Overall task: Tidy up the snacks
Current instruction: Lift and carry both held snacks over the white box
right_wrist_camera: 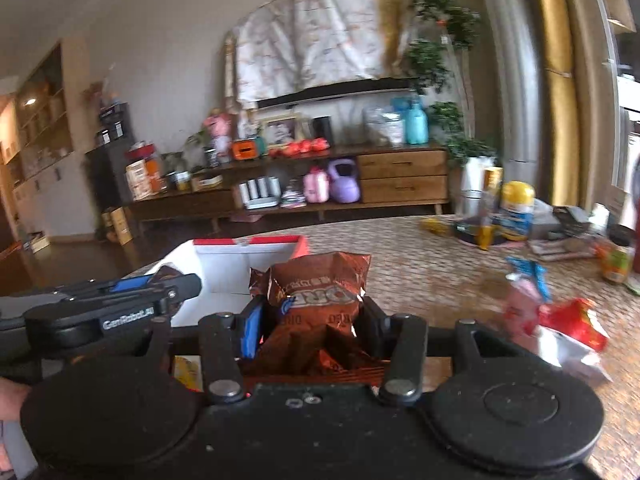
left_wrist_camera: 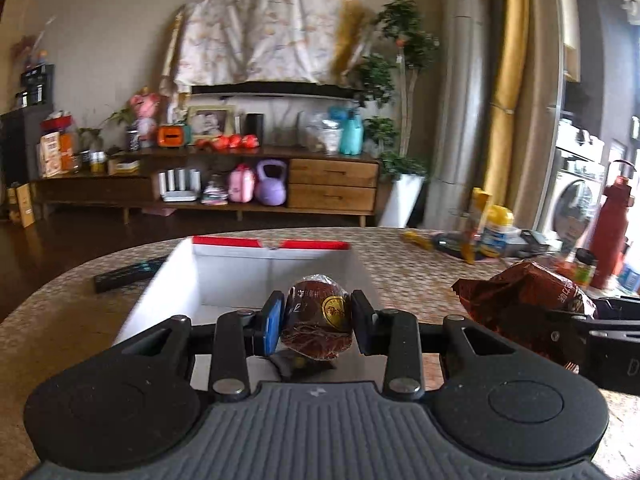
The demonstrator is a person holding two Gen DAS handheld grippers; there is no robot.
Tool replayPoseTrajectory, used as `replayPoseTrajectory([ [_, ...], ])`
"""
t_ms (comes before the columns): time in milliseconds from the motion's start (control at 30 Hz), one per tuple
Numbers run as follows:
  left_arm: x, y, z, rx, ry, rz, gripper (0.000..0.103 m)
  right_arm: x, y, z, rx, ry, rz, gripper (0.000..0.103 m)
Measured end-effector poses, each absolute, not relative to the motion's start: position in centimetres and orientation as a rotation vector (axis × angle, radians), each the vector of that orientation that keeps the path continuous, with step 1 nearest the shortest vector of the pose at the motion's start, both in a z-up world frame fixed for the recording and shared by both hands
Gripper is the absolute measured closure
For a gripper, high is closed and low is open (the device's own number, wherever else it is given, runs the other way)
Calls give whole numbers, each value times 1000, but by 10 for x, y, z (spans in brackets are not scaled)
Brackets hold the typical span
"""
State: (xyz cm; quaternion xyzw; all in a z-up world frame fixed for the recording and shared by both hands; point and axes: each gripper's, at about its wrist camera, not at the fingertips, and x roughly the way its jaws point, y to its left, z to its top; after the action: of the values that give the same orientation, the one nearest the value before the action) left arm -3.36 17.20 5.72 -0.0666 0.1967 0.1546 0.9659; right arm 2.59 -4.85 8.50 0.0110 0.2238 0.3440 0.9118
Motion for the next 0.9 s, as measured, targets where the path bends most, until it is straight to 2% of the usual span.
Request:
replayPoseTrajectory([
  [400,-17,240,42,-184,497,390,68,34,37,82,-79,493,845,55],
  [900,-2,255,18,-224,598,392,68,19,75,52,-236,545,894,55],
])
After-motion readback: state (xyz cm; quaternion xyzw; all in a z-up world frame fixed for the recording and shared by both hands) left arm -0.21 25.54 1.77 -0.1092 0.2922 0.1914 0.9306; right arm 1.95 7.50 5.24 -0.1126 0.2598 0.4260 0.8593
